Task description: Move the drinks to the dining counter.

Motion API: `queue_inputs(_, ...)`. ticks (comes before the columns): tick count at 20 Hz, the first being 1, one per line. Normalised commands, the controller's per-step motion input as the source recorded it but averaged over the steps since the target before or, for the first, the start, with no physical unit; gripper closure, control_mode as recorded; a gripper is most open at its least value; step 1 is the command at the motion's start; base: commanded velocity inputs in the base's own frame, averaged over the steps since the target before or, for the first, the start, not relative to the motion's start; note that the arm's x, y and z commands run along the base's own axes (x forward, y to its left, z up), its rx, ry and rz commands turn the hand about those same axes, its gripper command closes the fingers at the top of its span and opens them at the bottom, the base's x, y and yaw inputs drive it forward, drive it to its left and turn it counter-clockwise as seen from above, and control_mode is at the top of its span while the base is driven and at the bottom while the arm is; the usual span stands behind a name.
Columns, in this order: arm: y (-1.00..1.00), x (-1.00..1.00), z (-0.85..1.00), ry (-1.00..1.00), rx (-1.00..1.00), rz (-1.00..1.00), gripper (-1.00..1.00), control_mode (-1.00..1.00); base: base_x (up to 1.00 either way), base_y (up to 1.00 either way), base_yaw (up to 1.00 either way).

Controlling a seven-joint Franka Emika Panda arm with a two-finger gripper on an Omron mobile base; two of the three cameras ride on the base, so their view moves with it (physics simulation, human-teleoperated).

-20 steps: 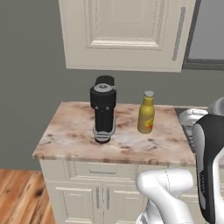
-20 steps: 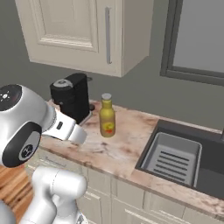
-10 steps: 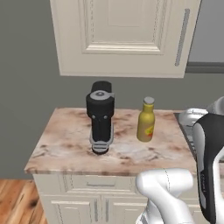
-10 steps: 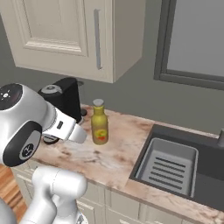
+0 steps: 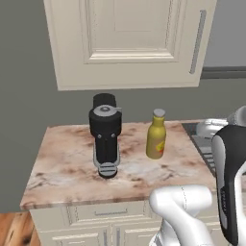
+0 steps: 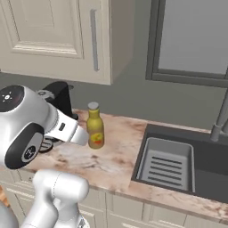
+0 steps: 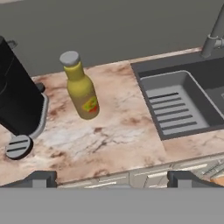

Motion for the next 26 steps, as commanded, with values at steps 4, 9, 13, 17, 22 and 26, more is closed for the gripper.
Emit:
queue_inputs(4, 0.0, 0.12, -0.03, 0.0, 0.0, -0.04, -1.0, -1.0, 0.59, 0.22, -0.21)
queue_inputs(9, -0.04, 0.02, 0.0, 0.0, 0.0, 0.01, -1.0, -1.0, 0.0, 0.0, 0.0)
queue_inputs(13, -0.01, 0.0, 0.0, 0.0, 0.0, 0.1, -1.0, -1.0, 0.0, 0.0, 0.0)
queue_inputs(17, -0.07, 0.0, 0.0, 0.0, 0.0, 0.18, -1.0, -1.0, 0.0, 0.0, 0.0)
queue_inputs(22, -0.14, 0.0, 0.0, -0.03, 0.0, 0.2, -1.0, -1.0, 0.0, 0.0, 0.0)
queue_inputs(26, -0.15, 0.0, 0.0, -0.19, 0.05, 0.17, -1.0, -1.0, 0.0, 0.0, 0.0)
